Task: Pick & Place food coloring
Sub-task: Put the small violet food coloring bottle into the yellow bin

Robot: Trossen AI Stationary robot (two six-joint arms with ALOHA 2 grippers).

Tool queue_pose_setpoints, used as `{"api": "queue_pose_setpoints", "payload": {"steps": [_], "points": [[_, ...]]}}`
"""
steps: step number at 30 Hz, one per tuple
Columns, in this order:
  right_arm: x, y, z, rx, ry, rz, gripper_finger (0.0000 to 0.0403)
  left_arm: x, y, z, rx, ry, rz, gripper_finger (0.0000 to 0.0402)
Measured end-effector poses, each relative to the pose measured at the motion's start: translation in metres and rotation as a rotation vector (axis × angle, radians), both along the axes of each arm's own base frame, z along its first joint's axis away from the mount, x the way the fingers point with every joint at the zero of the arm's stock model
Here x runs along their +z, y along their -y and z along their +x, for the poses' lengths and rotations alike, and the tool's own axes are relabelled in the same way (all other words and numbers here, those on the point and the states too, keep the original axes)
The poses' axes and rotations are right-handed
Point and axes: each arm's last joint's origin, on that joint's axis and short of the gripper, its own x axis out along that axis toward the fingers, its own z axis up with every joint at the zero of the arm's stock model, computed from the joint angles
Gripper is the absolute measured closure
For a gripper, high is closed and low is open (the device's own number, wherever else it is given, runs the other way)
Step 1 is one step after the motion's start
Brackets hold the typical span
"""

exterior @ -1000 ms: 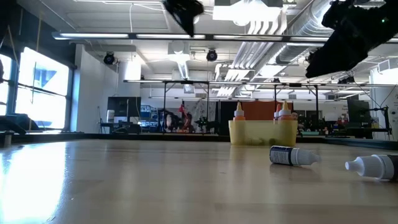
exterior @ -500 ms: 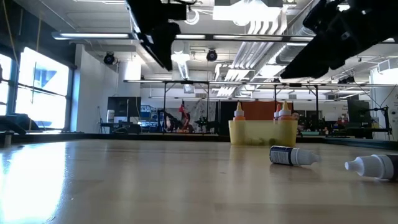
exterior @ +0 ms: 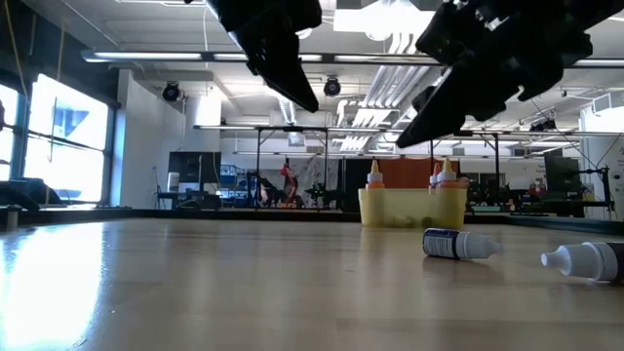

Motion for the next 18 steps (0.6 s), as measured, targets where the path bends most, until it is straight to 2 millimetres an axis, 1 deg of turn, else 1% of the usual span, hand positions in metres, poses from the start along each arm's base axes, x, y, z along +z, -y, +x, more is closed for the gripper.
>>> {"api": "queue_pose_setpoints", "payload": {"steps": [5,10,14,18], "points": [[-0.018,-0.006,0.016,0.043,-0.087,0.034,0.0217,-0.001,-0.001,-0.001,0.0,-0.009,0.0,0.0199],[-0.035,-0.009,0.028,0.017,-0.168,0.116,0.0217,-0.001,-0.001,-0.001,0.003,-0.014,-0.001,0.0199],[-0.037,-0.015,0.036,0.109,-0.191,0.182,0.0217,-0.001,-0.001,-0.001,0.005,-0.018,-0.001,0.0199],[-0.031,-0.023,0.039,0.19,-0.155,0.091,0.0217,-0.001,-0.001,-0.001,0.005,-0.016,-0.001,0.0199]]}}
